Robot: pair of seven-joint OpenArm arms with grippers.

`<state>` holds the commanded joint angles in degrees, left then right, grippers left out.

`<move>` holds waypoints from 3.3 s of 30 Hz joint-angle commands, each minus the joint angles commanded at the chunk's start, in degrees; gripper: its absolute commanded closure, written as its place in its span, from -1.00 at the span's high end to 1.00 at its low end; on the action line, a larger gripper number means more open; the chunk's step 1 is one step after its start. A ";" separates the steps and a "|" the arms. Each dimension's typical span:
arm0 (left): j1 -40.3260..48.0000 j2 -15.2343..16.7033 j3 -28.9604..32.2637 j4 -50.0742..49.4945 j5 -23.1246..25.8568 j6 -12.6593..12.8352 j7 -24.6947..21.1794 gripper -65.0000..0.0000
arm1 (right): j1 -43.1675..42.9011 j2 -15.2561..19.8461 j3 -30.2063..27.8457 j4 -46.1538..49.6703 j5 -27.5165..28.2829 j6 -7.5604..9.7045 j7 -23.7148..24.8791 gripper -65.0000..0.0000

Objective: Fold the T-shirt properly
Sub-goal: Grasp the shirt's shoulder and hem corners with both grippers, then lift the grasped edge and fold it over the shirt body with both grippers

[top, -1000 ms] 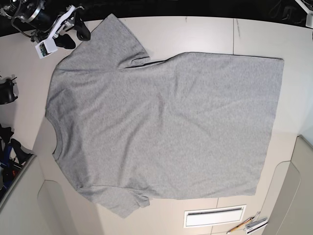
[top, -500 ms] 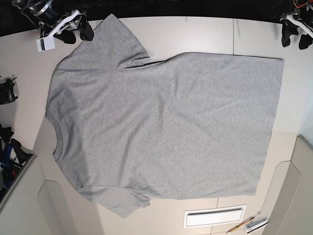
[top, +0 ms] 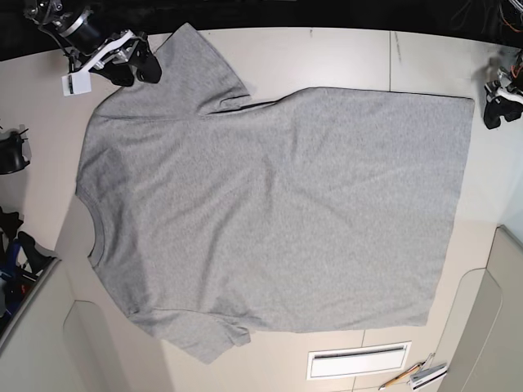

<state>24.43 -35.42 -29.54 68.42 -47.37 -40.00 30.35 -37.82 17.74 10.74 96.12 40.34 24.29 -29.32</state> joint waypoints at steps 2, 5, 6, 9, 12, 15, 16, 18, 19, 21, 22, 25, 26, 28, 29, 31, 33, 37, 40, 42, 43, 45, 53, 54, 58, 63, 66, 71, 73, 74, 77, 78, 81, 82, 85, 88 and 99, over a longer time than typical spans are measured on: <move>-1.31 0.02 2.10 -2.10 0.02 0.00 0.76 0.40 | 0.02 -0.17 0.00 0.00 0.22 0.02 -0.33 0.24; -1.38 0.02 5.88 -2.27 0.00 0.00 4.79 0.40 | 0.02 -0.26 0.00 0.02 0.22 0.26 -0.57 0.24; -1.36 0.02 6.69 -2.27 -0.04 0.00 6.95 0.40 | 0.00 -0.35 0.00 0.02 0.24 0.50 -0.79 0.24; -0.70 -0.04 7.13 -1.95 -2.27 0.00 13.49 0.40 | 0.00 -0.46 0.00 0.04 0.83 0.61 -1.62 0.24; 1.16 -0.50 7.13 0.04 -4.37 0.00 16.15 0.39 | 0.02 -0.44 0.02 0.04 0.83 0.61 -1.62 0.24; 3.76 -0.81 7.13 3.96 -4.72 0.00 16.65 0.39 | 0.02 -0.44 0.02 0.04 0.83 0.61 -1.62 0.24; 4.42 -0.81 7.13 5.16 -4.70 0.00 16.65 0.39 | 0.02 -0.44 0.02 0.04 0.83 0.63 -1.62 0.24; 5.31 -0.79 7.13 6.71 -4.72 0.00 16.65 0.39 | 0.02 -0.44 0.02 0.04 0.85 0.63 -1.62 0.24; 5.44 -0.76 7.13 7.06 -4.72 0.00 16.68 0.39 | 0.02 -0.44 0.02 0.04 0.83 0.63 -1.62 0.24; 5.44 -0.76 7.13 7.10 -4.72 0.00 16.68 0.39 | 0.02 -0.44 0.02 0.04 0.85 0.63 -1.60 0.24; 5.42 -0.76 7.13 7.10 -4.72 0.00 16.68 0.39 | 0.02 -0.44 0.00 0.04 0.87 0.63 -1.60 0.24; 5.31 -0.76 7.13 7.10 -5.27 0.00 16.59 0.39 | 0.07 -0.46 0.00 0.04 1.99 0.63 -1.55 0.24; 5.25 -0.79 7.13 7.10 -5.84 0.00 16.59 0.39 | 0.20 -0.50 0.00 0.04 2.29 0.63 -1.55 0.24; 5.07 -0.76 7.13 7.10 -6.54 0.00 16.39 0.39 | 0.42 -0.81 0.00 0.04 2.29 0.63 -1.51 0.23; 5.07 -0.76 7.13 7.13 -6.67 0.00 16.00 0.39 | 0.55 -1.05 0.00 0.04 2.29 0.61 -1.53 0.23; 5.09 -0.76 7.13 7.10 -6.64 0.00 15.50 0.37 | 0.85 -1.70 0.00 0.04 2.23 0.61 -1.57 0.13; 5.09 -0.76 7.13 7.10 -6.64 0.00 15.50 0.12 | 1.14 -2.43 0.00 0.04 2.19 0.61 -1.60 -0.20; 5.09 -0.79 7.13 7.13 -6.64 0.00 14.43 -0.81 | 1.11 -3.37 0.00 0.04 2.12 0.63 -1.57 -0.96; 5.07 -0.79 7.13 7.13 -6.62 0.00 12.24 -1.00 | 1.14 -3.48 0.02 0.04 2.08 2.40 -1.55 -1.00; 4.92 -0.79 7.13 7.13 -6.60 0.00 11.93 -1.00 | 1.11 -3.48 0.02 0.13 2.08 5.97 -1.57 -1.00; 4.92 -0.81 7.08 7.13 -6.62 0.00 11.96 -1.00 | 1.11 -3.48 0.02 0.28 2.10 7.54 -1.60 -1.00; 4.92 -0.79 6.73 7.13 -6.62 0.00 12.41 -1.00 | 1.11 -3.48 0.04 0.98 2.10 7.98 -1.68 -1.00; 4.98 -0.79 -1.92 7.39 -11.23 0.00 19.71 -1.00 | 0.81 -3.45 6.08 7.13 6.43 7.96 -10.03 -1.00; 4.98 -0.79 -2.86 7.63 -12.09 0.00 21.00 -1.00 | 0.81 -3.43 7.21 7.63 7.61 7.96 -11.10 -1.00; 4.98 -0.81 -4.79 10.01 -15.65 0.00 24.39 -1.00 | 0.83 -3.41 11.06 8.50 13.33 9.20 -13.03 -1.00; 4.94 -0.81 -4.90 18.01 -18.40 0.00 24.98 -1.00 | 1.01 -3.45 12.17 8.66 16.72 9.51 -13.92 -1.00; 4.13 -0.81 -5.05 21.97 -16.35 0.00 24.52 -1.00 | 1.20 -3.45 12.17 10.71 17.73 9.66 -14.10 -1.00; -0.42 -0.96 -5.05 21.90 -9.03 0.00 21.00 -1.00 | 4.44 -3.48 12.17 13.86 14.62 9.60 -13.81 -1.00; -1.90 -0.96 -5.03 21.59 -7.37 0.00 19.23 -1.00 | 7.19 -3.45 12.15 13.81 13.46 9.60 -13.81 -1.00; -2.45 -0.94 -5.03 21.31 -6.69 0.00 18.21 -1.00 | 8.61 -3.45 12.15 13.81 12.66 9.57 -13.77 -1.00; -2.69 -0.94 -4.98 19.47 -4.81 0.00 13.33 -1.00 | 12.35 -3.45 12.13 13.49 11.04 9.57 -13.84 -1.00; -2.71 -0.94 -4.98 18.88 -3.41 0.00 11.61 -1.00 | 13.64 -3.43 12.11 13.14 11.02 9.57 -13.84 -1.00; -4.63 -0.92 -4.96 17.14 -1.29 0.00 9.51 -1.00 | 18.43 -3.43 11.93 10.86 9.42 9.57 -13.81 -1.00; -5.70 -0.92 -4.85 16.33 -1.29 0.00 9.40 -1.00 | 20.06 -3.43 11.58 9.46 8.87 9.55 -13.79 -1.00; -9.44 -0.94 -2.58 12.46 -1.05 0.00 8.52 -1.00 | 24.79 -3.45 9.64 3.76 8.02 9.55 -13.79 -1.00; -14.32 -0.94 0.55 8.11 3.06 0.00 5.22 -1.00 | 29.81 -3.48 8.15 -1.70 8.02 9.55 -13.79 -1.00; -29.03 -0.59 10.69 -2.23 12.55 0.00 -0.20 -0.96 | 40.46 -3.50 7.98 -15.26 5.49 9.55 -13.70 -1.00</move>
<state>-4.60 -36.01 -18.85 66.19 -34.83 -40.00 30.15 2.63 14.24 18.72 80.86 45.82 33.85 -43.03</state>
